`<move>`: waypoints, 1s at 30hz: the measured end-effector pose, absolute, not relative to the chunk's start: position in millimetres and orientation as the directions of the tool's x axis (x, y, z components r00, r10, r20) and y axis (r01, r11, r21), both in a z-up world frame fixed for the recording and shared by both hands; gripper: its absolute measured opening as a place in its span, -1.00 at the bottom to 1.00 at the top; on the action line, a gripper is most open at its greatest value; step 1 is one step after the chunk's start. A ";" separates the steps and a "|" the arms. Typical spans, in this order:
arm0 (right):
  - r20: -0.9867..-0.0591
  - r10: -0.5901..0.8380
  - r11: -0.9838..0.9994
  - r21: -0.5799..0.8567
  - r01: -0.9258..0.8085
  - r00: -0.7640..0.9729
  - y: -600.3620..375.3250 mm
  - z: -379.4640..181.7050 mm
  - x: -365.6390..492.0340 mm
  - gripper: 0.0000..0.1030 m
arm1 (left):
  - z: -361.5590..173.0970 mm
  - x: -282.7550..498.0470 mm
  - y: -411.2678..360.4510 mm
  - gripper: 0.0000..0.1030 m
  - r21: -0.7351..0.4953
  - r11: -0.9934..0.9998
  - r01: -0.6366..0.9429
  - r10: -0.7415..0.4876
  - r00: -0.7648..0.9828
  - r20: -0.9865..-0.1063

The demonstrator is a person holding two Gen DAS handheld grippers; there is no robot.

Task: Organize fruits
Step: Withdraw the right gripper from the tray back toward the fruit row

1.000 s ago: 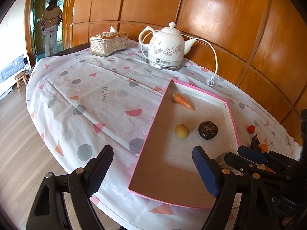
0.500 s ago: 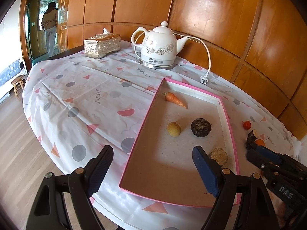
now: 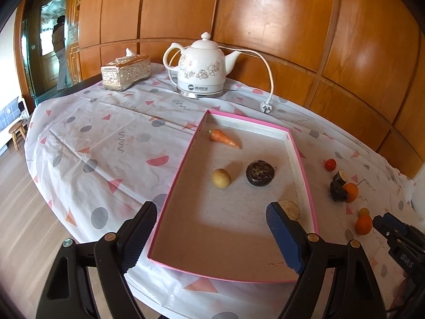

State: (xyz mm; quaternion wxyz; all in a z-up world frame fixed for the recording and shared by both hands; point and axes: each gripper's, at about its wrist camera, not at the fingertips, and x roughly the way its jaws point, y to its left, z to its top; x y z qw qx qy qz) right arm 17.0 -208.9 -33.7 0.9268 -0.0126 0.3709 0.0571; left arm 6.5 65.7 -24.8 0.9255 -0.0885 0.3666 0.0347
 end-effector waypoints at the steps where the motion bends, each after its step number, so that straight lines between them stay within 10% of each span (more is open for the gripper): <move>1: -0.693 0.079 0.996 0.020 -0.091 0.717 -216.6 -35.4 16.1 -0.19 | -24.5 6.2 64.3 0.65 -0.137 0.983 -0.125 -0.002 0.729 -0.685; 19: -0.717 -0.091 0.989 0.014 0.146 0.691 -277.9 -55.1 -2.2 -0.19 | -22.7 8.4 29.3 0.65 -0.079 0.997 0.015 -0.066 0.719 -0.692; 30: -0.738 -0.252 0.936 -0.022 0.350 0.627 -328.9 -65.8 -15.1 -0.19 | -9.8 17.4 -6.1 1.00 -0.096 0.966 0.240 -0.239 0.688 -0.686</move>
